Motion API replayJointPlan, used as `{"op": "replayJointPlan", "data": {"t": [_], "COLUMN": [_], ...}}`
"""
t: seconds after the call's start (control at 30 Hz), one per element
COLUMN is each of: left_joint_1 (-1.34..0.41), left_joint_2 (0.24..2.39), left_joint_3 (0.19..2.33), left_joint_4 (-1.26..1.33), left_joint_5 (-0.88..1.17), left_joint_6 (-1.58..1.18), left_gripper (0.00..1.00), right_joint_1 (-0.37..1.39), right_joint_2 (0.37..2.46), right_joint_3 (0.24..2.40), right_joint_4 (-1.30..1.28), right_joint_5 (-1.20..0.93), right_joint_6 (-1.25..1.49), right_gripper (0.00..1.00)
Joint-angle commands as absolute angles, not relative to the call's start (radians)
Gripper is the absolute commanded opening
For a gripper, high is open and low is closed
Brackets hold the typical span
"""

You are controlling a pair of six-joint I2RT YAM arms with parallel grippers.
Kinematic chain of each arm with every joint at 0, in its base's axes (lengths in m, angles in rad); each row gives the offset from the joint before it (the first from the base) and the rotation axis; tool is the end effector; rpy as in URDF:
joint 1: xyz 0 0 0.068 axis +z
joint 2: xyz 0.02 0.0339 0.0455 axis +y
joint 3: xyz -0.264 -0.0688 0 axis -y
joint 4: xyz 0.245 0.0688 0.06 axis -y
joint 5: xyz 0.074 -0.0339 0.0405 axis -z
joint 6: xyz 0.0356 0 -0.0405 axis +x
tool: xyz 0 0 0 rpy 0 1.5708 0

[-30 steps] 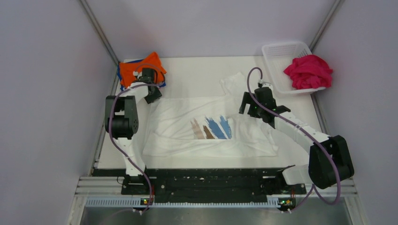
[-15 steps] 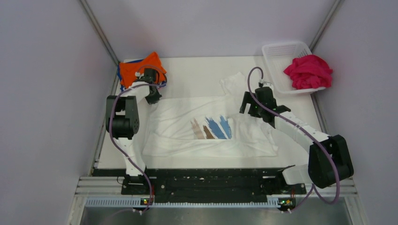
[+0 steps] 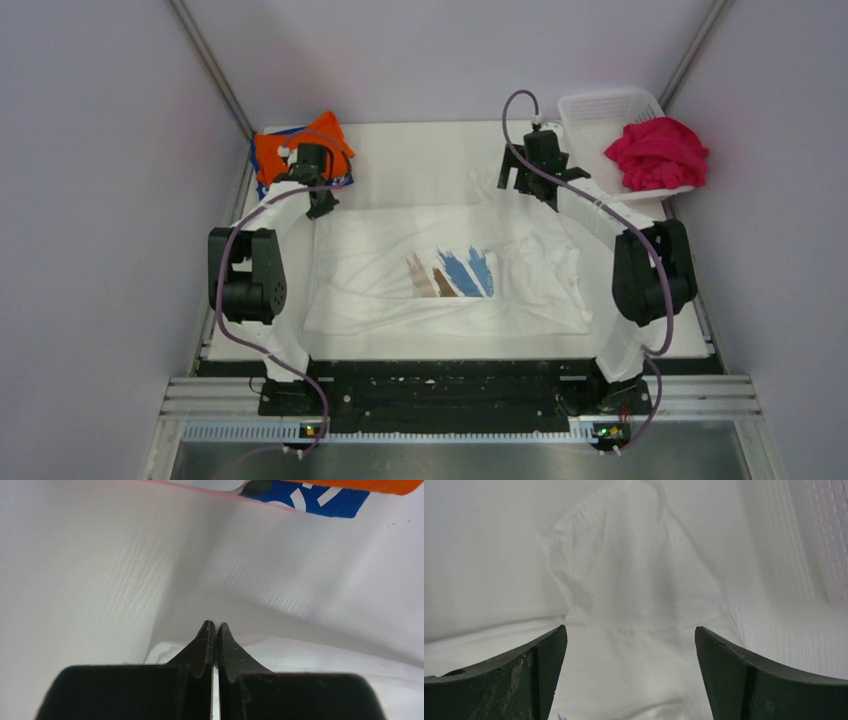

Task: Fold and stack the t-shirts
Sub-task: Grab the side of the flattened tshirt furthest away from the robot with both arms

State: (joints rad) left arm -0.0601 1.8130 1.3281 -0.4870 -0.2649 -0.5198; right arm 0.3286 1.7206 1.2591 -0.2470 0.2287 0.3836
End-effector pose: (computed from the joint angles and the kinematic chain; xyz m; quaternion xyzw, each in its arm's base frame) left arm 0.3890 -0.0141 0.2192 -0.2537 0.9133 0.0373 0.3163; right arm 0.3699 0.1176 0.2485 0.0725 0.9009 0.0476 0.4253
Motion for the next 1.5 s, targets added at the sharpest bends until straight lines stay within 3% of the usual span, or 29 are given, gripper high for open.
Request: {"op": "replayJointPlan", "data": {"t": [0.0, 0.4, 0.5, 0.9, 1.07, 1.3, 1.47], "left_joint_1": [-0.073, -0.092, -0.094, -0.095, -0.094, -0.095, -0.095], "left_joint_2": [1.741, 1.710, 1.713, 1.718, 1.710, 1.710, 1.709], "left_joint_3": [1.286, 1.269, 1.267, 1.266, 1.264, 1.272, 1.275], "left_joint_4": [-0.465, -0.471, -0.473, -0.480, -0.486, -0.492, -0.493], "left_joint_5": [-0.285, -0.274, -0.276, -0.280, -0.289, -0.296, -0.301], "left_joint_6": [-0.511, -0.518, -0.524, -0.528, -0.529, -0.529, -0.529], "left_gripper": [0.00, 0.00, 0.00, 0.00, 0.00, 0.00, 0.00], "right_joint_1": [0.314, 0.314, 0.314, 0.314, 0.314, 0.314, 0.313], "right_joint_2": [1.892, 2.446, 2.517, 2.510, 2.531, 2.527, 2.501], "right_joint_3": [1.462, 2.163, 2.231, 2.122, 2.145, 2.133, 2.106], "right_joint_4": [-0.206, -0.338, -0.350, -0.395, -0.448, -0.488, -0.472], "right_joint_5": [0.269, 0.281, 0.283, 0.323, 0.350, 0.352, 0.333], "right_joint_6": [0.323, 0.218, 0.202, 0.215, 0.212, 0.212, 0.220], "right_gripper": [0.95, 0.86, 0.84, 0.69, 0.58, 0.38, 0.13]}}
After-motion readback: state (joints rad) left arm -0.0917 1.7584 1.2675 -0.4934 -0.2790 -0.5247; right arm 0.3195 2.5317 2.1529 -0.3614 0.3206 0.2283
